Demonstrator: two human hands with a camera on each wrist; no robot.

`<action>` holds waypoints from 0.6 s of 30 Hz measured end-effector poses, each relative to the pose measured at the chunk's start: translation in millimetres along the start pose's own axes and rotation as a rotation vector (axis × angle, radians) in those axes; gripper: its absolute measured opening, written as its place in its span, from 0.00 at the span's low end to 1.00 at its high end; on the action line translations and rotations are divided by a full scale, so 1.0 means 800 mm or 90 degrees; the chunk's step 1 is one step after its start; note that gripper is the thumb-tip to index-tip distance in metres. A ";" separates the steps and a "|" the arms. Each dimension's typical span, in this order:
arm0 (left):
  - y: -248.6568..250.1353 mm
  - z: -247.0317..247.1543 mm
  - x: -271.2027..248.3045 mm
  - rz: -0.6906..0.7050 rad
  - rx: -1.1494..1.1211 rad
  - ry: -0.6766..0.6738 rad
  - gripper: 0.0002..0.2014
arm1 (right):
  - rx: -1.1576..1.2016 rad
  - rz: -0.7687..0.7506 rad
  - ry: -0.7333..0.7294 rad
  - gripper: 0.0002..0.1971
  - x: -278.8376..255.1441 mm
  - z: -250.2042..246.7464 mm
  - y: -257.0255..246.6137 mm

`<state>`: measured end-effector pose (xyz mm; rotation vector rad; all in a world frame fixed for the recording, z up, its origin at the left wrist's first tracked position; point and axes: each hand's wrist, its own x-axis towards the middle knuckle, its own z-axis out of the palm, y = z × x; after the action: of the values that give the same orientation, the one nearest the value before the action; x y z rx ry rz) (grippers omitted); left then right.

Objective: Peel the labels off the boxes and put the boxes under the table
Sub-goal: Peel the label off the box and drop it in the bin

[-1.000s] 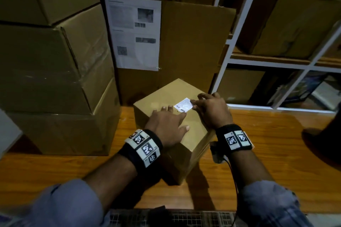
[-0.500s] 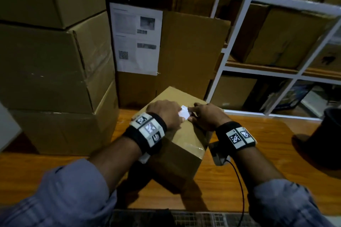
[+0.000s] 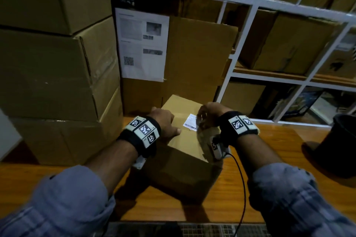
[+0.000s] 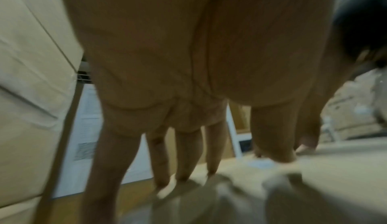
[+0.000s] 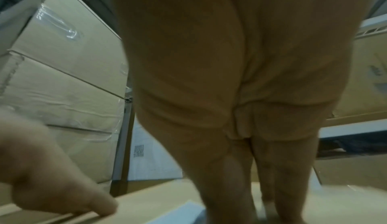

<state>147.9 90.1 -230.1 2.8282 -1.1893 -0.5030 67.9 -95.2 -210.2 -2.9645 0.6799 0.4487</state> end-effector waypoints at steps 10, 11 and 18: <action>0.009 -0.028 -0.002 0.017 -0.079 -0.037 0.41 | 0.037 0.046 0.078 0.18 -0.013 0.012 0.016; 0.010 -0.036 0.002 0.021 -0.109 -0.023 0.44 | 0.053 0.054 0.086 0.18 -0.013 0.013 0.016; 0.015 -0.037 0.054 0.099 -0.005 -0.045 0.22 | 0.112 0.044 0.117 0.14 -0.015 0.014 0.024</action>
<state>176.7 48.3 -212.6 2.7030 -1.4027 -0.5999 46.2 -105.8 -217.3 -2.8439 0.7973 0.1128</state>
